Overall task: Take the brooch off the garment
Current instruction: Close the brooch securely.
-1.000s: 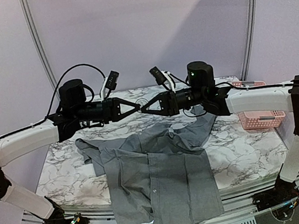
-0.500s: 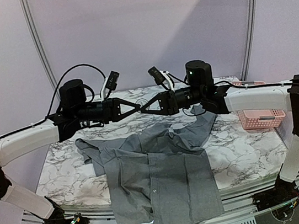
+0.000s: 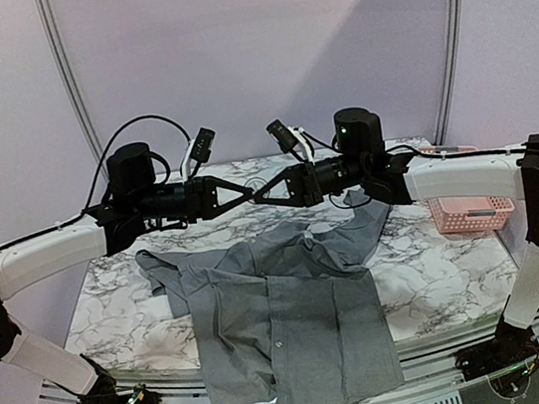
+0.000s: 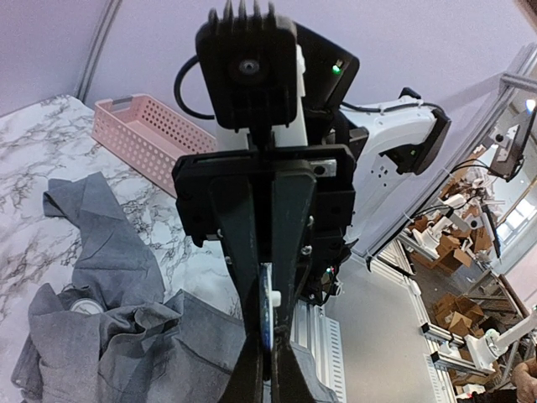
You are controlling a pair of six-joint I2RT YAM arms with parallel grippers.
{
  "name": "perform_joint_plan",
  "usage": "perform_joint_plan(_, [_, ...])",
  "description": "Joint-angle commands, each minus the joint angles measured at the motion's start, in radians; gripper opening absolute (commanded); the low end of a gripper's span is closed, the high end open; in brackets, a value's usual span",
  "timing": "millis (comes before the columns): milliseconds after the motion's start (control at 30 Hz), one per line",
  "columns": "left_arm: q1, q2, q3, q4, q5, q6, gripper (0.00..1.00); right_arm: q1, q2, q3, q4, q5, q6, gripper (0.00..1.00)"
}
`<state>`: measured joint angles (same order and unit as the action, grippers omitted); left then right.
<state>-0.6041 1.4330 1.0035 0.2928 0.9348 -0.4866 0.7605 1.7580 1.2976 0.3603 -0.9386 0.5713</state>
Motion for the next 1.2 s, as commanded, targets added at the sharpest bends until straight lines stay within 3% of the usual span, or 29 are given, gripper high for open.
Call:
perform_joint_plan(0, [-0.019, -0.003, 0.026, 0.009, 0.073, 0.013, 0.0, -0.036, 0.035, 0.017, -0.026, 0.075, 0.036, 0.03])
perform_joint_plan(1167, [0.003, -0.005, 0.036, -0.069, -0.024, 0.049, 0.0, -0.052, 0.018, -0.032, 0.0, 0.154, 0.051, 0.0])
